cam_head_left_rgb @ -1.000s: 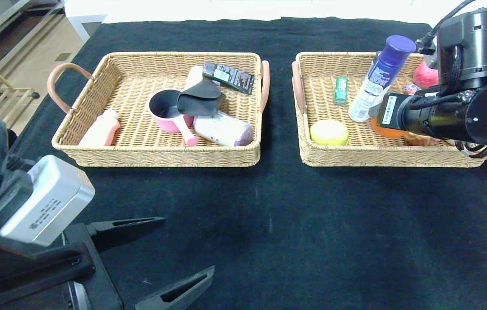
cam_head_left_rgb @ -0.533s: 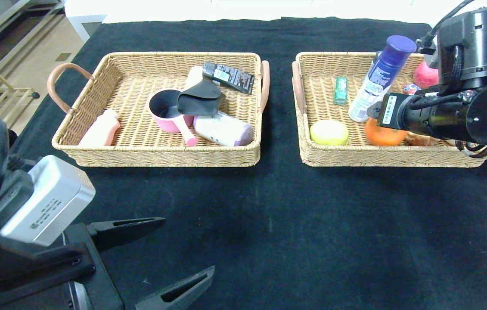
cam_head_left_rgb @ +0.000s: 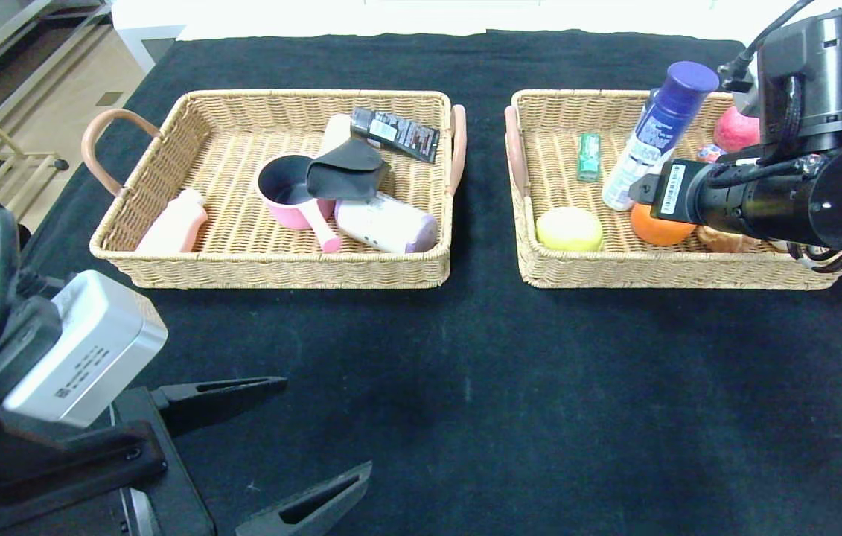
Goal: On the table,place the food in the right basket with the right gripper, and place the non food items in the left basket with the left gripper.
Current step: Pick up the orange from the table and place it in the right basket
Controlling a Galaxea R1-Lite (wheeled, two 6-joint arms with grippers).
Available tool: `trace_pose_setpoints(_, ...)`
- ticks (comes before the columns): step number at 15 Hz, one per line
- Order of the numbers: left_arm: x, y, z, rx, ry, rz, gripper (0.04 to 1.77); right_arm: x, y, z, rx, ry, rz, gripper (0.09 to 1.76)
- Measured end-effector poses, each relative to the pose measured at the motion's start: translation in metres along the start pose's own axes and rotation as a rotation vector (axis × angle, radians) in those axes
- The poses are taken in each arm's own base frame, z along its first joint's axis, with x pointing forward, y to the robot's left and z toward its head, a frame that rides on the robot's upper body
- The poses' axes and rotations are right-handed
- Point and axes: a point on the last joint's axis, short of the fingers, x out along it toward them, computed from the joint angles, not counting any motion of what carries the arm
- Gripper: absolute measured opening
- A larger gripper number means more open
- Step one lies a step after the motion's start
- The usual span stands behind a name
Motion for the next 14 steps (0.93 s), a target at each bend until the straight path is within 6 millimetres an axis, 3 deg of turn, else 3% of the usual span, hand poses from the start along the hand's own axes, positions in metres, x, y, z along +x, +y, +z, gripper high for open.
trace_pose_setpoints(8, 0.001, 0.000, 0.001, -0.002, -0.008, 0.010, 1.72, -0.016, -0.006, -0.006, -0.069, 0.025, 0.040, 1.68)
trace_pose_setpoints(14, -0.005, 0.012, 0.014, -0.019, -0.064, 0.145, 1.72, -0.073, -0.045, -0.027, -0.260, 0.087, 0.258, 1.69)
